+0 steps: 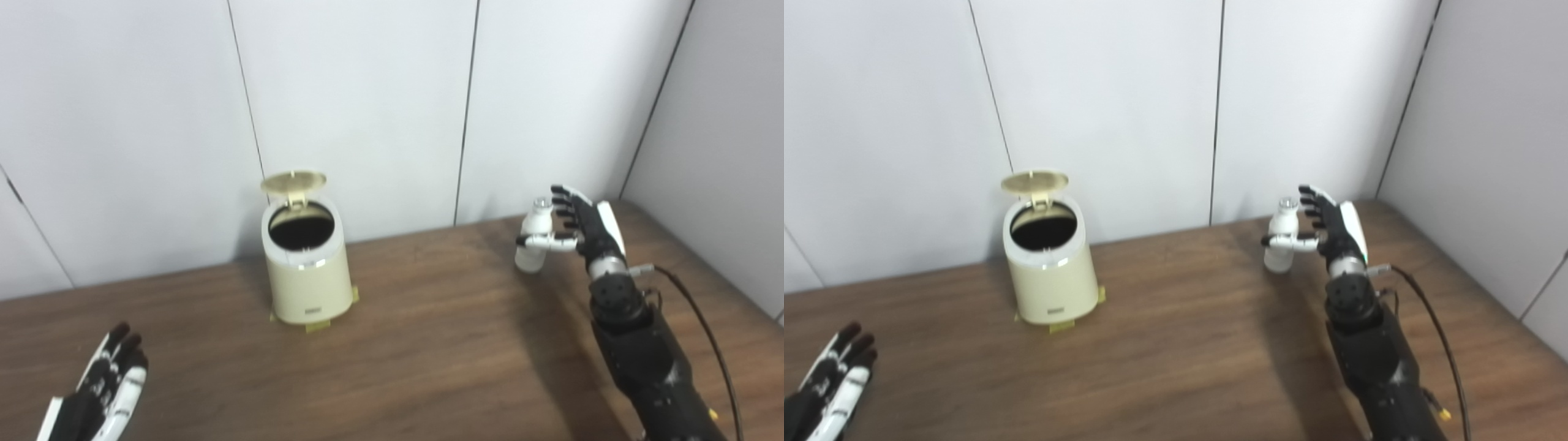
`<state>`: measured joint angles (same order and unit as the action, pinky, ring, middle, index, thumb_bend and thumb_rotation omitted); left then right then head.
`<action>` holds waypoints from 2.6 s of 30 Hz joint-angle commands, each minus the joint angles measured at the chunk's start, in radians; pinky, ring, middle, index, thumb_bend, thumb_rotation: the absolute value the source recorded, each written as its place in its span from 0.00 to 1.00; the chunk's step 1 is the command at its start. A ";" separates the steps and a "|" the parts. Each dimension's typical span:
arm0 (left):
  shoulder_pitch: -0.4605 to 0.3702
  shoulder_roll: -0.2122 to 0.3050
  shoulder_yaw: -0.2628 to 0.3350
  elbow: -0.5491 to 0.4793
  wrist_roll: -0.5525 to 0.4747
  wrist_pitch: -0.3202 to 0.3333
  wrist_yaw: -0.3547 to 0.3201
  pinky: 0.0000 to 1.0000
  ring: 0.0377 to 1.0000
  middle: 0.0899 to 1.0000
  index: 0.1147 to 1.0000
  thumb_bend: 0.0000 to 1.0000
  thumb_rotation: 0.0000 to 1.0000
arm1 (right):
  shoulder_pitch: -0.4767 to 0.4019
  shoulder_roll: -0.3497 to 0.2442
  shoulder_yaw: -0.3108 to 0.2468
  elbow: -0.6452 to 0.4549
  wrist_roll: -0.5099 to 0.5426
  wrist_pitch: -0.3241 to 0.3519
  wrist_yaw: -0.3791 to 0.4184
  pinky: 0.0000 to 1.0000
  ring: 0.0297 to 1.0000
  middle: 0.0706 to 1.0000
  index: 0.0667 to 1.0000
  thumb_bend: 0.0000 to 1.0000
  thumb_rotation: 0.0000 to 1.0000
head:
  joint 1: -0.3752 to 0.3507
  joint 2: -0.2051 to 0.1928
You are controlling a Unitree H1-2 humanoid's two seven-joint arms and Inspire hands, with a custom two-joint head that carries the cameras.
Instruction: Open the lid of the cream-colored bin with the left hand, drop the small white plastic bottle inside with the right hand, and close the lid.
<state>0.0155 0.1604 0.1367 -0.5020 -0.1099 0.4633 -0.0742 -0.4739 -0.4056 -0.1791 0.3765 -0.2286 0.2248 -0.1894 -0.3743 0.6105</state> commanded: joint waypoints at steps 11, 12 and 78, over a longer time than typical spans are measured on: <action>-0.023 0.012 0.004 -0.033 0.002 -0.013 0.004 1.00 0.97 0.96 1.00 0.24 0.46 | -0.025 -0.037 0.021 0.017 -0.016 -0.043 -0.015 0.72 0.77 0.78 0.78 0.86 0.05 | 0.000 0.014; -0.022 0.013 0.005 -0.032 0.000 -0.014 0.002 1.00 0.97 0.96 1.00 0.23 0.45 | -0.024 -0.038 0.024 0.027 -0.018 -0.054 -0.018 0.70 0.76 0.77 0.77 0.86 0.04 | 0.003 0.016; 0.057 -0.112 -0.019 0.049 0.024 -0.157 0.059 1.00 0.95 0.93 1.00 0.34 0.51 | -0.006 0.154 0.197 -0.521 -0.119 -0.087 0.036 0.31 0.36 0.43 0.51 0.51 0.00 | 0.177 0.000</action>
<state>0.0680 0.0631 0.1216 -0.4485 -0.0790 0.3636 -0.0171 -0.4309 -0.2466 0.0220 -0.1108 -0.3454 0.1676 -0.1552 -0.1981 0.6105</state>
